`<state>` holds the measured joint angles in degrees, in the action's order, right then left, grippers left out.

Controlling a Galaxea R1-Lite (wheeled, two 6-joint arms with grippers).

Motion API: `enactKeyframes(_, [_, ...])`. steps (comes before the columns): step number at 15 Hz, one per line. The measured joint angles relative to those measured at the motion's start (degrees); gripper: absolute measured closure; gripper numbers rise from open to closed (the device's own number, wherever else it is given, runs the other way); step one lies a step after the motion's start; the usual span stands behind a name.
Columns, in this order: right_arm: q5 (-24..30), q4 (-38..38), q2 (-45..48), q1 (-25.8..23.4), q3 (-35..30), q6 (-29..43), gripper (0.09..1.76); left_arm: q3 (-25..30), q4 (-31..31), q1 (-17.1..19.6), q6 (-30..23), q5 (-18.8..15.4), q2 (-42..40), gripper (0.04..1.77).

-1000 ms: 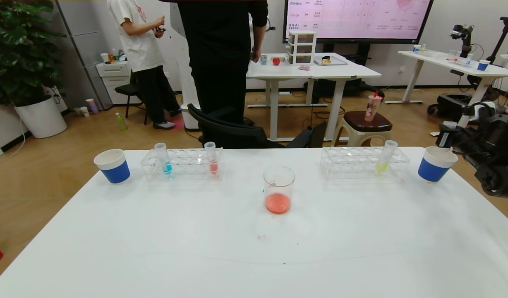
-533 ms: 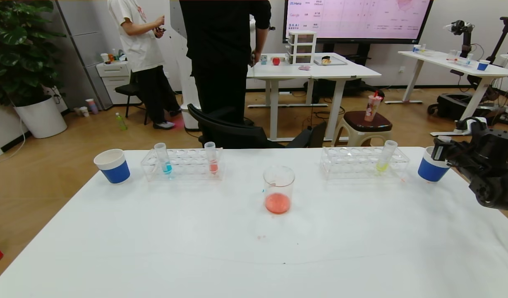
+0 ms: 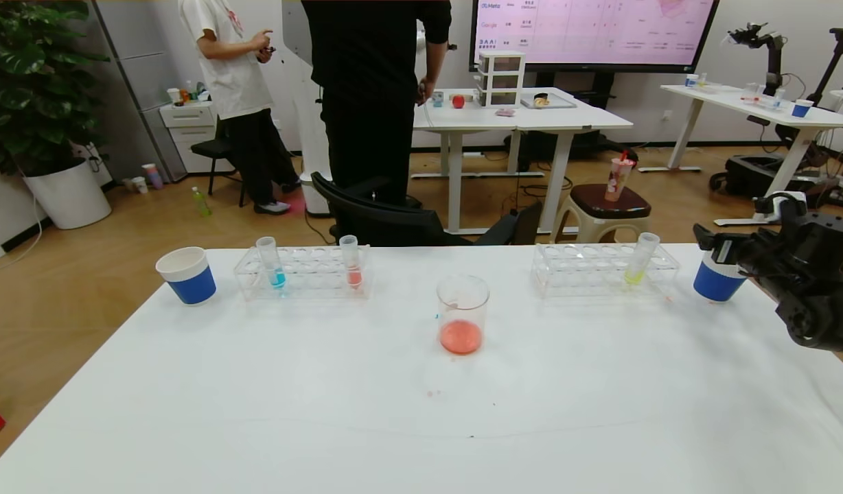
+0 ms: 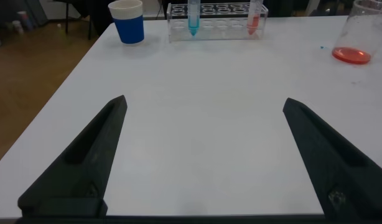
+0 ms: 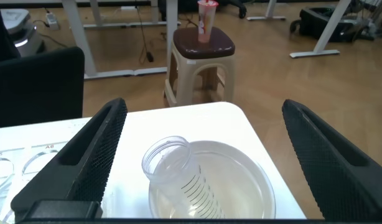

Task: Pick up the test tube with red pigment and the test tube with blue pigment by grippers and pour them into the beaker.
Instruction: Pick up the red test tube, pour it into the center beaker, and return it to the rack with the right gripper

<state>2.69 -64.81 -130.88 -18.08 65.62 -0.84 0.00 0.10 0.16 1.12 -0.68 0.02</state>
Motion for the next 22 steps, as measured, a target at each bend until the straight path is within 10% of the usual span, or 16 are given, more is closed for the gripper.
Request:
enactKeyframes(10, [-0.50,5.13,18.88,17.59,-6.95,3.86,0.11,0.00,0.00,-0.05,0.00,-0.05,0.00,0.06])
enactKeyframes(22, [-0.68,11.06,62.90,15.99,-27.39,2.82,0.11,0.00,0.00,0.00,0.02,-0.02,0.00,0.06])
